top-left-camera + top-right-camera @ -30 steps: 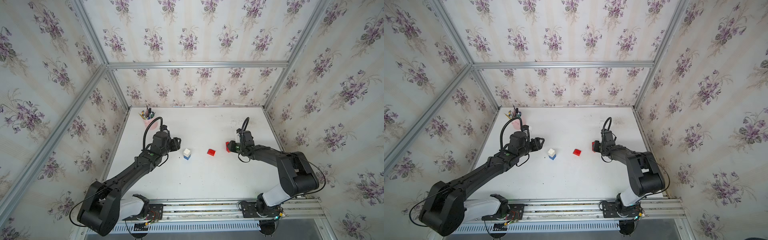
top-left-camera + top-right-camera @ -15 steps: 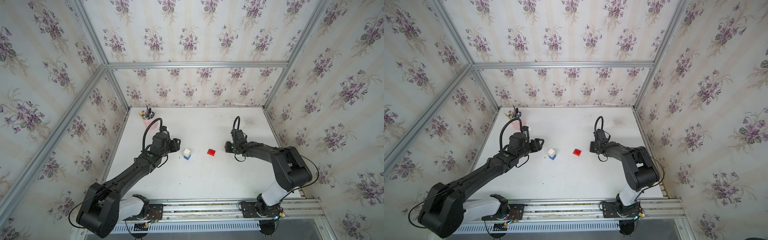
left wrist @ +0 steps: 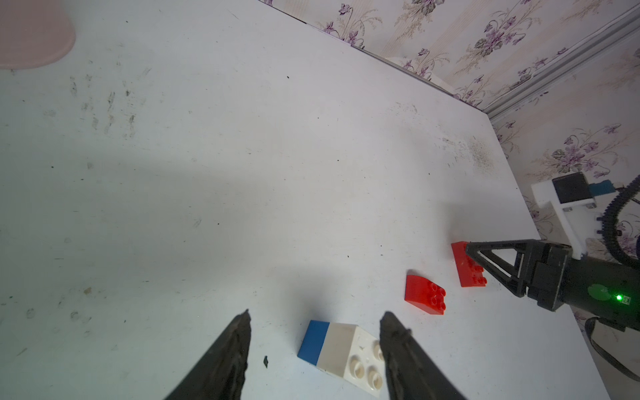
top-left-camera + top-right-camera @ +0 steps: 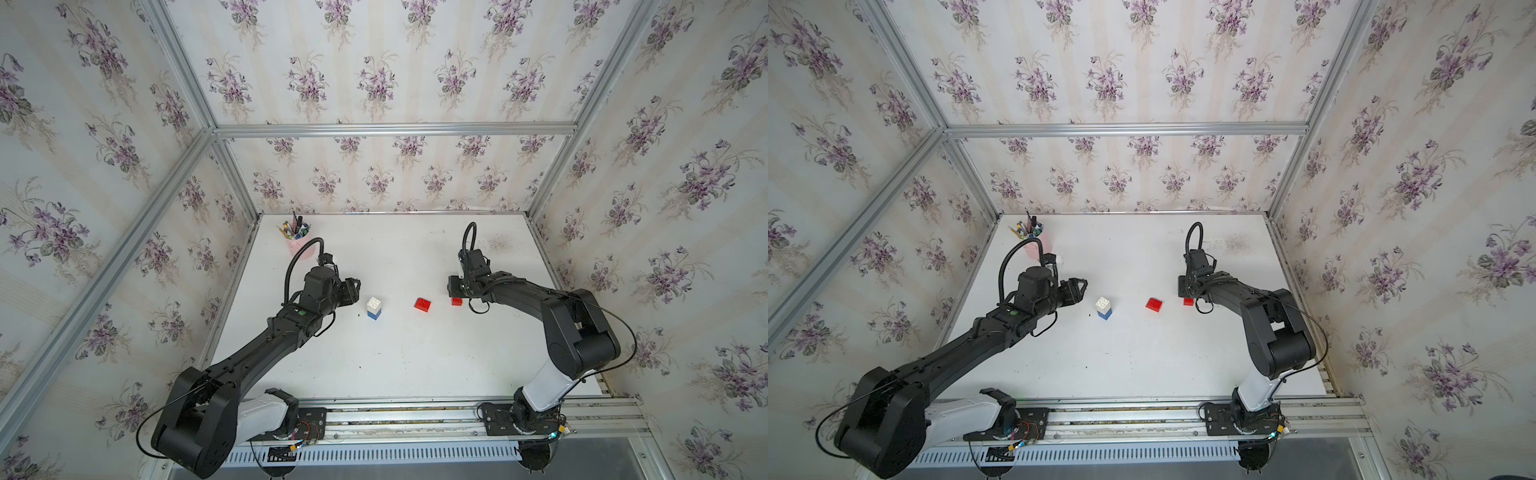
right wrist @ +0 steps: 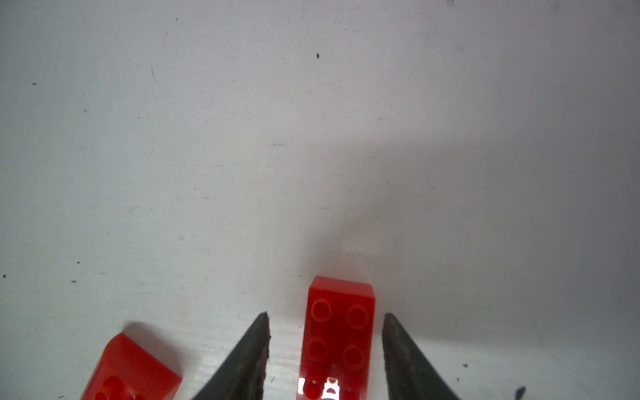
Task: Assemble the letter r with lego
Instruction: Pick up the lego brick from the center of the board.
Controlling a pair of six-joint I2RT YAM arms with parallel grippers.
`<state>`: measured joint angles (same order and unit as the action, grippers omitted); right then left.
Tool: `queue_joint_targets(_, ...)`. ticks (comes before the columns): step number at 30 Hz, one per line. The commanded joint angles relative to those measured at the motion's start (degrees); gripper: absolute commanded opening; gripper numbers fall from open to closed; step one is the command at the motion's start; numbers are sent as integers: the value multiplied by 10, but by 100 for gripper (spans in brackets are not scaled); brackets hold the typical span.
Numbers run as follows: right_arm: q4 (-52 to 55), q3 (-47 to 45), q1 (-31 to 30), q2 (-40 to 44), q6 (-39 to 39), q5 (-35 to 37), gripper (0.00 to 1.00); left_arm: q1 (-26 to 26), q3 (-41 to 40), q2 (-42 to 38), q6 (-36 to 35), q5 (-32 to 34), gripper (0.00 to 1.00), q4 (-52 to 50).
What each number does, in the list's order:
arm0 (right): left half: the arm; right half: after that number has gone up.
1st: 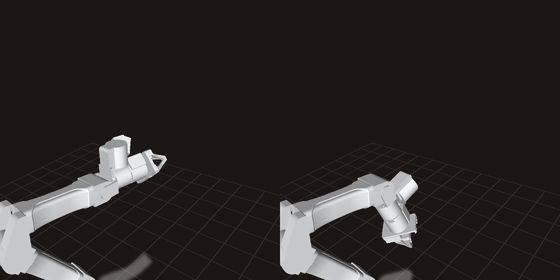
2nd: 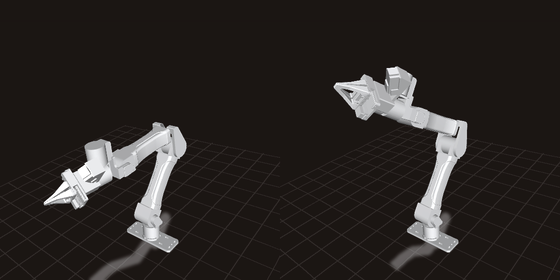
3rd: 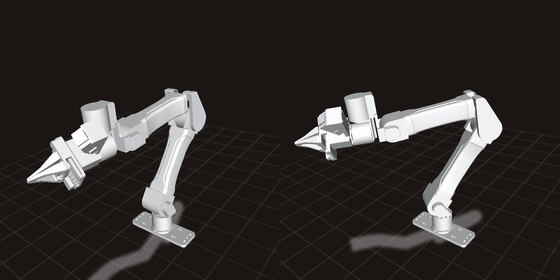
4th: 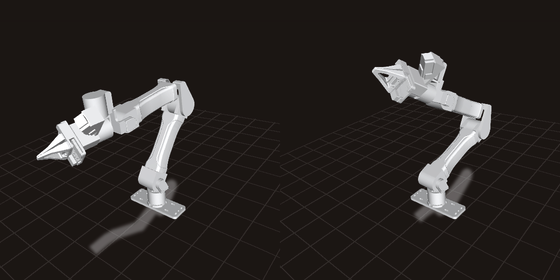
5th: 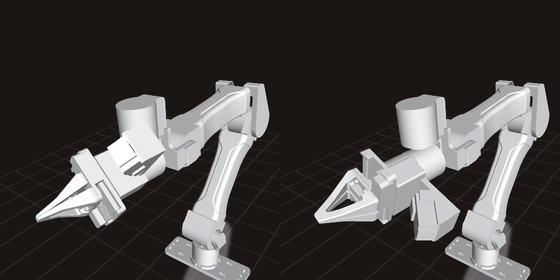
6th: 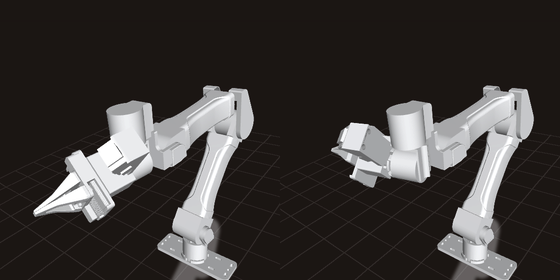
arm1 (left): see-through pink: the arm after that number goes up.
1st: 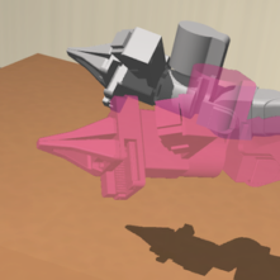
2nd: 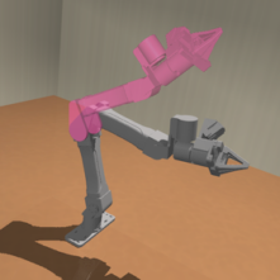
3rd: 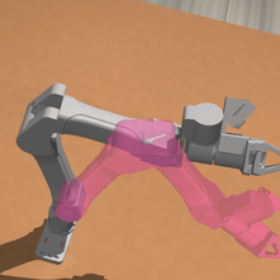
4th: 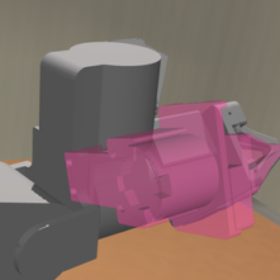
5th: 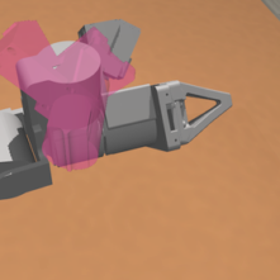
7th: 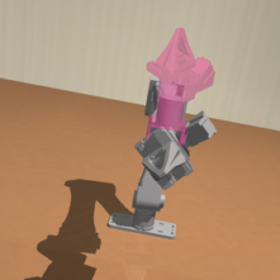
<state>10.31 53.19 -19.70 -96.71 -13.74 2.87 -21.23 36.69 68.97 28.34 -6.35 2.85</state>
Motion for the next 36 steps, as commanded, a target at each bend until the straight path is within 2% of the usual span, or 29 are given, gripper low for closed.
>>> queue_joint_targets(1,30,-1,-3,0,1,17,50,1,-1,-3,-4,9,62,14)
queue_joint_targets(13,14,-15,-9,-20,11,8,42,1,4,10,-3,-2,62,17)
queue_joint_targets(23,19,-2,-9,-7,60,-13,30,1,-7,-8,-3,12,62,5)
queue_joint_targets(28,24,8,-9,24,98,-60,29,1,-7,-4,-4,11,62,6)
queue_joint_targets(36,18,17,-12,89,203,-193,29,1,-3,2,-10,9,62,12)
